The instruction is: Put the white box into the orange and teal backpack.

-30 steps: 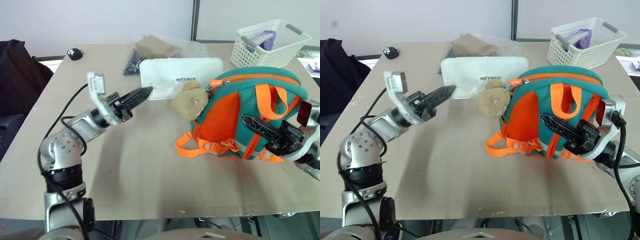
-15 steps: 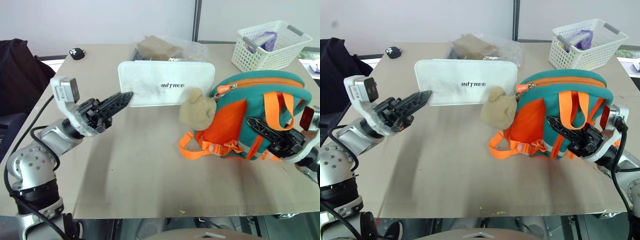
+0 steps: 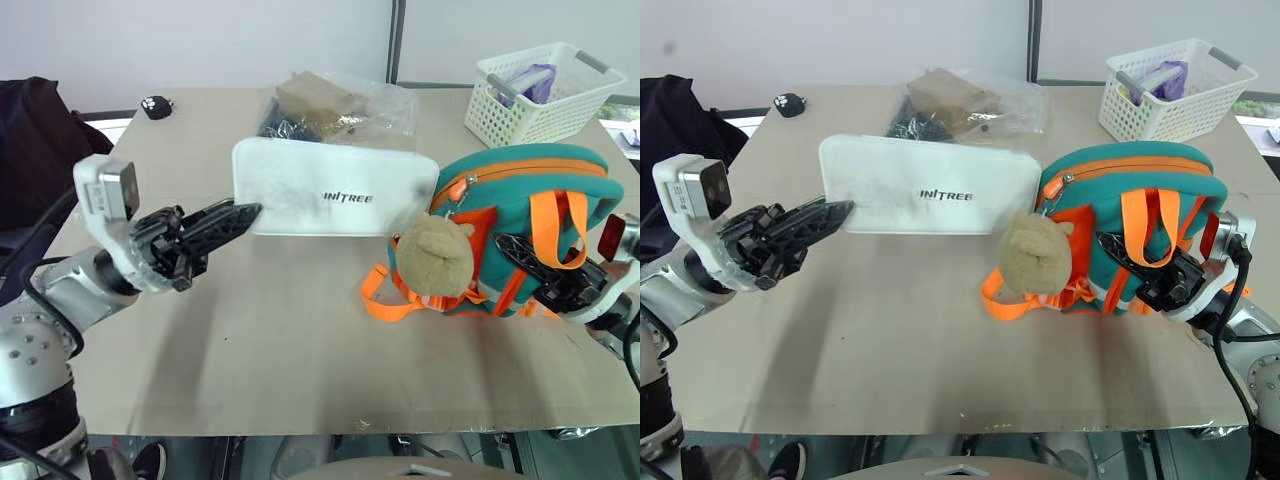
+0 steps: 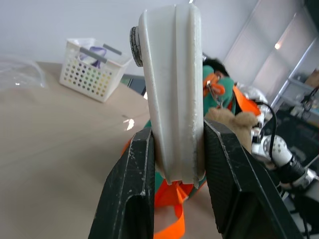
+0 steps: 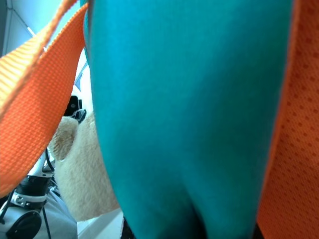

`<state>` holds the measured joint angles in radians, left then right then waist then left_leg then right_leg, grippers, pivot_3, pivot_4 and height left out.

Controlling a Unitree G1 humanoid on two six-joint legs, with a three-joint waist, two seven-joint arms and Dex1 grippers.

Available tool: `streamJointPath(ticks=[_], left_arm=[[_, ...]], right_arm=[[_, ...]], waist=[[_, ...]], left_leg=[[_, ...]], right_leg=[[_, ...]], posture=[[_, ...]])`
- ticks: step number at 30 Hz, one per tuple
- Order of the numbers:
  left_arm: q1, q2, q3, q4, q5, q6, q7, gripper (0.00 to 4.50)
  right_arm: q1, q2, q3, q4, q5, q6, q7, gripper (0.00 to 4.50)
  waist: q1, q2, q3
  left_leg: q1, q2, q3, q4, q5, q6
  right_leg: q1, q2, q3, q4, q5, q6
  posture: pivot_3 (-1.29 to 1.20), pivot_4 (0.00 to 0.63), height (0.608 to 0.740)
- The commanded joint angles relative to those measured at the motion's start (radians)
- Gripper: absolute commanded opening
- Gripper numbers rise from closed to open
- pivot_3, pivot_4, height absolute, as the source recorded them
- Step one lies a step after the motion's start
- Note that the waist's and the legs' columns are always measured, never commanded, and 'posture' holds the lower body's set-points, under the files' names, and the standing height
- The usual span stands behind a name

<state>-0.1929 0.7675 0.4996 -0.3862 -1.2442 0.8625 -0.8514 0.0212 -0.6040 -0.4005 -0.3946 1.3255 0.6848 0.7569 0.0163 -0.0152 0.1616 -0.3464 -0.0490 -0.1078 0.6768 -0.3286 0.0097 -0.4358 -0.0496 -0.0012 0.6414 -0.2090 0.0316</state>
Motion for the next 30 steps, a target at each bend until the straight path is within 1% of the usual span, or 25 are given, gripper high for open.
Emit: streamJointPath(ticks=[1, 4, 8, 10, 13, 17, 20, 22, 24, 30], left_arm=[[-0.028, 0.001, -0.095, -0.061, 0.155, -0.131, -0.063, 1.01], [-0.021, 0.027, -0.169, -0.052, 0.299, -0.247, -0.162, 1.01], [-0.063, 0.078, -0.218, -0.018, 0.416, -0.363, -0.277, 1.01], [-0.108, 0.094, -0.241, 0.016, 0.476, -0.431, -0.316, 1.01], [-0.184, 0.088, -0.274, 0.060, 0.535, -0.506, -0.345, 1.01], [-0.272, 0.069, -0.333, 0.086, 0.572, -0.540, -0.368, 1.01], [-0.329, 0.035, -0.367, 0.116, 0.583, -0.537, -0.357, 1.01], [-0.358, 0.008, -0.413, 0.142, 0.617, -0.561, -0.373, 1.01], [-0.396, -0.039, -0.465, 0.182, 0.659, -0.589, -0.373, 1.01], [-0.460, -0.155, -0.540, 0.277, 0.708, -0.621, -0.388, 1.01]], right_arm=[[-0.016, 0.009, -0.015, -0.005, 0.001, -0.013, -0.002, 0.09], [-0.016, 0.012, -0.021, -0.003, 0.001, -0.010, -0.005, 0.09], [-0.008, 0.015, -0.034, -0.002, 0.008, -0.009, -0.005, 0.09], [-0.004, 0.018, -0.037, -0.001, 0.010, -0.010, -0.003, 0.09], [-0.004, 0.028, -0.029, -0.019, 0.013, -0.011, -0.019, 0.09], [-0.014, 0.046, -0.014, -0.056, 0.021, -0.011, -0.061, 0.09], [-0.020, 0.062, 0.000, -0.093, 0.032, -0.009, -0.104, 0.09], [-0.024, 0.067, 0.006, -0.104, 0.031, -0.010, -0.117, 0.09], [-0.033, 0.072, 0.009, -0.105, 0.035, -0.013, -0.129, 0.09], [-0.029, 0.079, 0.007, -0.115, 0.024, -0.022, -0.141, 0.09]], waist=[[0.001, 0.000, 0.000], [-0.001, 0.000, 0.000], [-0.001, 0.000, 0.000], [0.000, 0.000, 0.000], [-0.001, 0.000, 0.000], [-0.003, 0.000, 0.000], [-0.002, 0.000, 0.000], [-0.003, 0.000, 0.000], [0.000, 0.000, 0.000], [-0.002, 0.000, 0.000]], left_leg=[[0.001, 0.000, 0.000, 0.000, 0.000, 0.000], [0.001, 0.000, 0.000, 0.000, 0.000, 0.000], [0.001, 0.001, 0.000, 0.000, 0.000, 0.000], [0.001, 0.001, 0.000, 0.000, 0.000, 0.000], [0.001, 0.000, 0.000, 0.000, 0.000, 0.000], [0.001, 0.001, 0.000, 0.000, 0.000, 0.000], [0.001, 0.001, 0.000, 0.000, 0.000, 0.000], [0.001, 0.000, 0.000, 0.000, 0.000, 0.000], [0.001, 0.000, 0.000, 0.001, 0.000, 0.000], [0.000, 0.000, -0.001, 0.003, 0.000, 0.001]], right_leg=[[0.001, 0.000, 0.000, 0.000, 0.000, 0.000], [0.002, 0.000, 0.000, 0.000, 0.000, 0.000], [0.001, 0.001, 0.000, 0.000, 0.000, 0.000], [0.002, 0.001, -0.001, -0.001, 0.000, 0.000], [0.002, 0.001, -0.001, -0.001, 0.000, 0.000], [0.002, 0.001, -0.001, -0.001, 0.000, 0.000], [0.002, 0.001, -0.001, -0.001, 0.000, 0.000], [0.002, 0.001, -0.001, 0.000, 0.000, 0.000], [0.002, 0.001, -0.001, 0.000, 0.000, 0.000], [0.002, 0.001, -0.002, 0.000, 0.000, 0.000]], posture=[[0.00, 0.150, 0.740], [0.00, 0.150, 0.740], [0.00, 0.150, 0.740], [0.00, 0.150, 0.740], [0.00, 0.150, 0.740], [0.00, 0.150, 0.740], [0.00, 0.150, 0.740], [0.00, 0.150, 0.740], [0.00, 0.150, 0.740], [0.00, 0.150, 0.740]])
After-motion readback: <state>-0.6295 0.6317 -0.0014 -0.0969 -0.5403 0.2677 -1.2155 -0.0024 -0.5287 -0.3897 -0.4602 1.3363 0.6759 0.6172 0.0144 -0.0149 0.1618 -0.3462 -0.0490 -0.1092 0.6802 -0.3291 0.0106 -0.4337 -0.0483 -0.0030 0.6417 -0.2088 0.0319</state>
